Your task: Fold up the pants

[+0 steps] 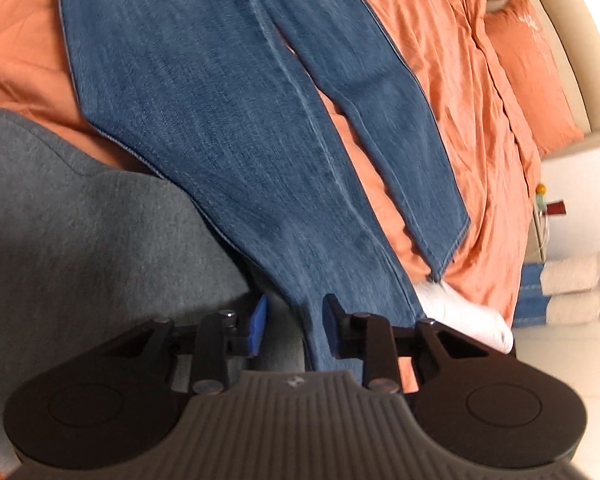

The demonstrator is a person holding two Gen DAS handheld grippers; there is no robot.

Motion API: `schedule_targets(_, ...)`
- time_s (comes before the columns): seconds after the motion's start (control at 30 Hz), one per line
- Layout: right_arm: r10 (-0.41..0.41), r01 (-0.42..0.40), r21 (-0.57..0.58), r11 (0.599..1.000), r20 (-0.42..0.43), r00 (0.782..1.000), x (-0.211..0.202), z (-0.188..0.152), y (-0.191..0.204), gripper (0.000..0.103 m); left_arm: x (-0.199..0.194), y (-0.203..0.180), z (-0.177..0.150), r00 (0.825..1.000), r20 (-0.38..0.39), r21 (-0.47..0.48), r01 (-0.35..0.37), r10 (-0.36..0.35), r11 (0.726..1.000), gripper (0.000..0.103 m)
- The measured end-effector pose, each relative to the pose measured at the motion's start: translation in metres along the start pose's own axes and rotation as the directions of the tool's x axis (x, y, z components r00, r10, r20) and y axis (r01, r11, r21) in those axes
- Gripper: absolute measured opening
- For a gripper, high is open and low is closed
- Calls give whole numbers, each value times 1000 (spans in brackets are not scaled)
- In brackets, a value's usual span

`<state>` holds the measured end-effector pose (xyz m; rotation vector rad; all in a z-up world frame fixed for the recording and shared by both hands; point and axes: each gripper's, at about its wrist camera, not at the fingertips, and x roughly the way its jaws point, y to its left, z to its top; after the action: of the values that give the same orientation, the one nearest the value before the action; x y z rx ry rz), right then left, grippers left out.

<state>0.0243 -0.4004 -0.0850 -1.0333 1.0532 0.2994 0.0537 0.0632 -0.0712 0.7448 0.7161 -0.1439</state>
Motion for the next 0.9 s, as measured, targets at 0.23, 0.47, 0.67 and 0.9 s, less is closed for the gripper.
schedule_targets(0.23,-9,8,9,1000,30,1000,13,12,-4,19,4,18,18,1000,-5,-109,-18,18,994,12)
schedule_targets(0.47,68,-71,69,995,50,996,3,10,-26,3,10,34,26,999,-32,-166,-9,4,986,12)
schedule_targets(0.67,126,-132,123,984,53,991,-6,11,-49,0,12,44,33,999,-36,-198,-8,1,980,12)
schedule_targets(0.9,54,-74,210,975,102,993,-15,24,-96,0,17,59,49,999,-40,-209,-7,-2,978,12)
